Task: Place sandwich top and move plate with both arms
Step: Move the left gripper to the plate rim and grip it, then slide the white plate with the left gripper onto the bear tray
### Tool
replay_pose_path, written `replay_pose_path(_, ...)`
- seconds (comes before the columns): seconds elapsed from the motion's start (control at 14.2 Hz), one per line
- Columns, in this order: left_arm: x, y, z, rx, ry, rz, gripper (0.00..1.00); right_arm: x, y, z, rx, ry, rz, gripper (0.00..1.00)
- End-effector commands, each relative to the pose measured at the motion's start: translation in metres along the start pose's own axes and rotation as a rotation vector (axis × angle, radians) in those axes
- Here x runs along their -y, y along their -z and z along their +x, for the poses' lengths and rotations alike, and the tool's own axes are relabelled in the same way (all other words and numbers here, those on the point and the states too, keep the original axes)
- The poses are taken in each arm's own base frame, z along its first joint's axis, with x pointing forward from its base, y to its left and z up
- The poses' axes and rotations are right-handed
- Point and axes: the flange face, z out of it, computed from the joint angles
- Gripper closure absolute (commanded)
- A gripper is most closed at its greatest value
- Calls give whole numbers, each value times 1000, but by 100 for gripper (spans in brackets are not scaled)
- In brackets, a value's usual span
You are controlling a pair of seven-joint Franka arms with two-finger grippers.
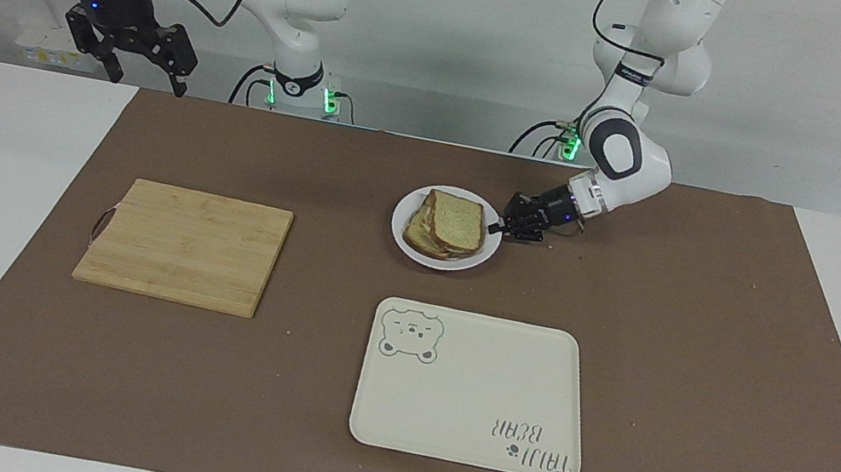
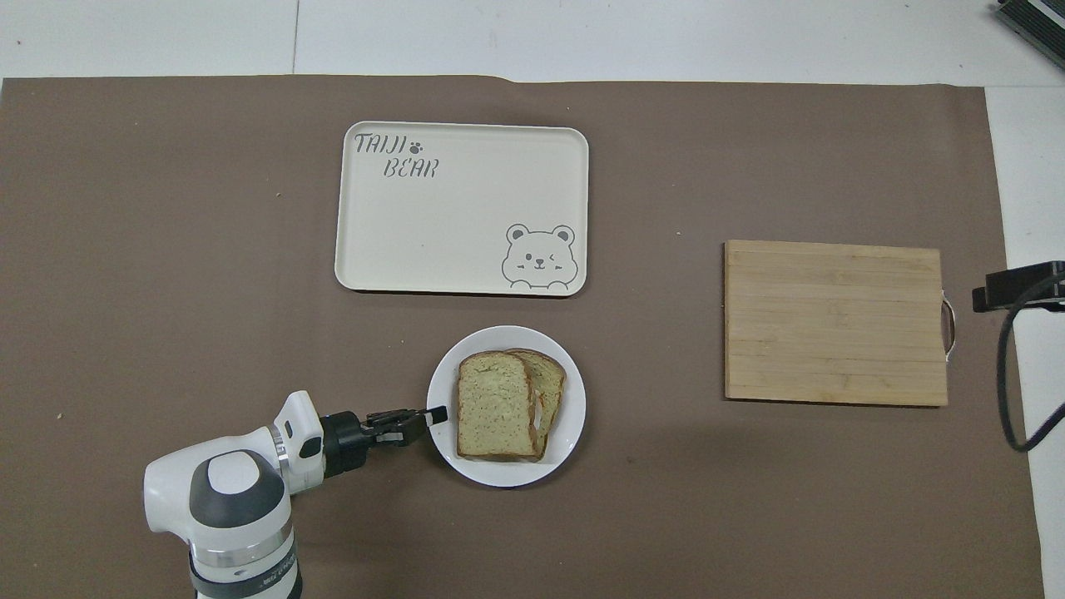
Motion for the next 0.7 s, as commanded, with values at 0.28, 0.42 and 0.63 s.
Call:
replay_pose_path(0.28, -8, -1, 0, 8, 63, -74, 100, -1, 3, -3, -14, 18, -4, 0)
replay_pose_path(0.42, -11, 5, 16, -8, 104, -153, 100, -1, 2, -3, -12, 18, -4, 0)
replay_pose_path(0.63, -15, 9, 45, -25, 159, -215, 100, -1, 2, -3, -12, 17, -4, 0)
